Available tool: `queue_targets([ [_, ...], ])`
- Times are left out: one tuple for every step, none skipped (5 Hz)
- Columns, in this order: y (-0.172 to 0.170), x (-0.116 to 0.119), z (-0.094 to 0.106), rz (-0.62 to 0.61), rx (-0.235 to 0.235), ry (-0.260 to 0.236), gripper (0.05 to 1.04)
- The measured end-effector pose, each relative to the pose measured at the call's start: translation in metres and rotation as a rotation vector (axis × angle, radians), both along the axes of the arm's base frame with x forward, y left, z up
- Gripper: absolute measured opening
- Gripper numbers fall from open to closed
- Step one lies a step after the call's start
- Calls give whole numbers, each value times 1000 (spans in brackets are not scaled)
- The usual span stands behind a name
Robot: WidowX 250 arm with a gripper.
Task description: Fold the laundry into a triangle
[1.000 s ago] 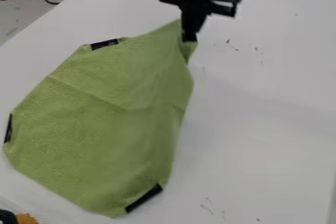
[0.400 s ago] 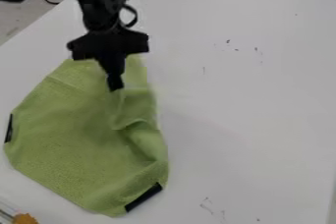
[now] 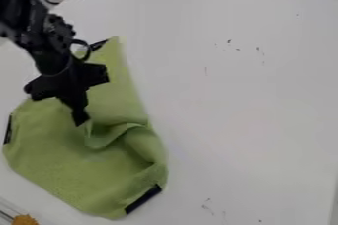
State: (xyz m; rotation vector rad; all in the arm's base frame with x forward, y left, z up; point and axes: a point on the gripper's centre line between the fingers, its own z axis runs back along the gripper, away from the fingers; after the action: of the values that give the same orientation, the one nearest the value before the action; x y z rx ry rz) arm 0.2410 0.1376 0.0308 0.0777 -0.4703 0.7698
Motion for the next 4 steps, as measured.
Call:
queue_targets([
  [2,-6,-4,-3,4,0,93],
  [2,-6,-3,-24,18,11,265],
  [4,2,4,-74,20,52,536],
  [7,15,19,-170,71,116,846],
])
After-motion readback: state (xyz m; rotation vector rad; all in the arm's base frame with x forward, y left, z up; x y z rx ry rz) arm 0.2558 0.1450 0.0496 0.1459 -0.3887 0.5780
